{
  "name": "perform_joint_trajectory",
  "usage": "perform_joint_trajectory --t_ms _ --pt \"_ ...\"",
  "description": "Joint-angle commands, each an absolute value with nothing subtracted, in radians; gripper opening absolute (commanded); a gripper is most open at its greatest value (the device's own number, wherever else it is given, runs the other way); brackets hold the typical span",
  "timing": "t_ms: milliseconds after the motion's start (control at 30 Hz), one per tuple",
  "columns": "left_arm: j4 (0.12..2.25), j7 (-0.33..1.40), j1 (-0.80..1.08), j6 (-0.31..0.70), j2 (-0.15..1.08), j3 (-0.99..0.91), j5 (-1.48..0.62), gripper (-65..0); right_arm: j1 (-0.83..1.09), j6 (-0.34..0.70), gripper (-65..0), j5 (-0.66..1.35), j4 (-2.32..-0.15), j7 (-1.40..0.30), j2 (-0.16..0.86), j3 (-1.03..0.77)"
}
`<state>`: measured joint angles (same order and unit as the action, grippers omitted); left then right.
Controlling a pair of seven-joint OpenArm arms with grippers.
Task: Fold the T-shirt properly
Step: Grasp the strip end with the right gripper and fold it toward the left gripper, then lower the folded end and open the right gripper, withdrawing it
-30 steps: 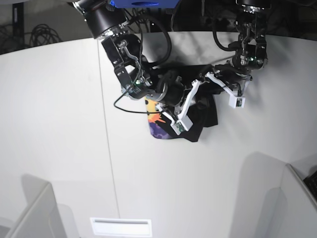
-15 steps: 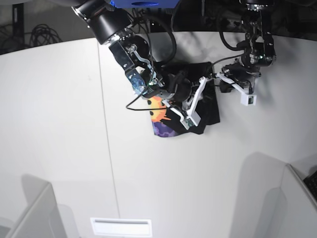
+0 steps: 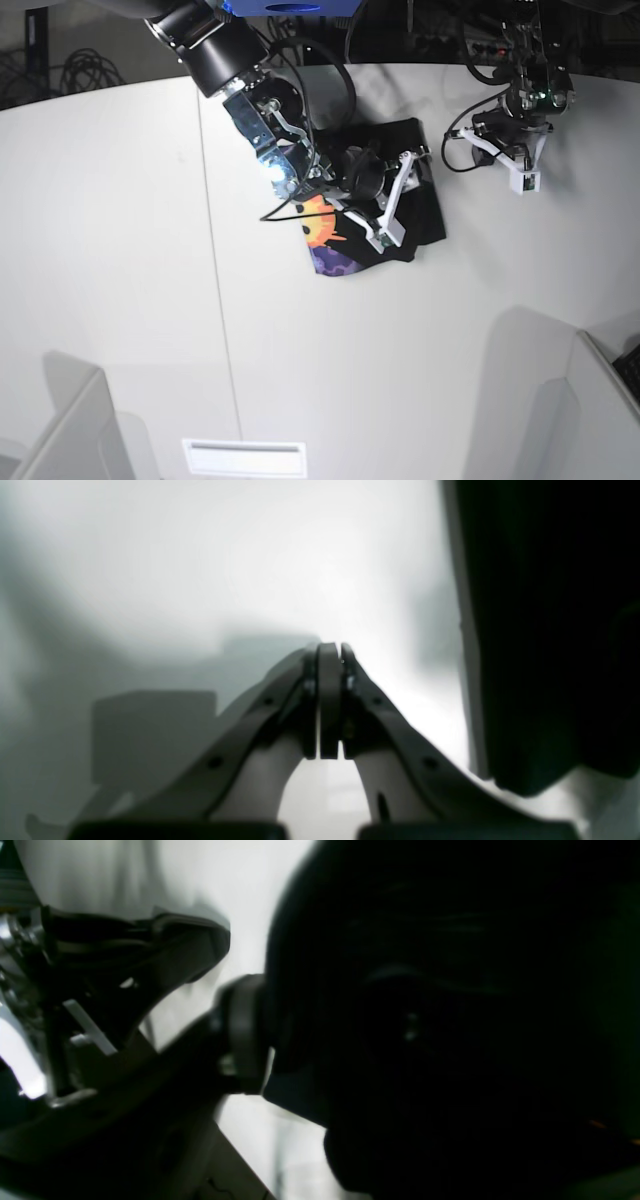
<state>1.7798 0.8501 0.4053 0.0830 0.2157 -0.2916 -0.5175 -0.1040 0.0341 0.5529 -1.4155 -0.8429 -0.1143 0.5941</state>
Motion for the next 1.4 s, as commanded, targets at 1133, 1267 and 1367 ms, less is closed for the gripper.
perform_joint_trajectory --t_ms 1133,1267,1367 --pt "1.899 1.036 0.472 0.213 0.228 -0.886 -1.01 -65.0 -0.081 0.038 -65.0 0.564 -1.785 -0.86 -0.051 0.618" --pt "1.908 1.132 0.412 0.251 0.173 -0.883 -1.009 -65.0 -0.013 0.044 -65.0 0.564 -1.84 -0.86 -0.044 0.455" --pt "1.906 1.144 0.395 0.251 0.16 -0.811 -1.007 -41.1 0.013 0.044 -65.0 0.564 -1.896 -0.858 -0.007 0.358"
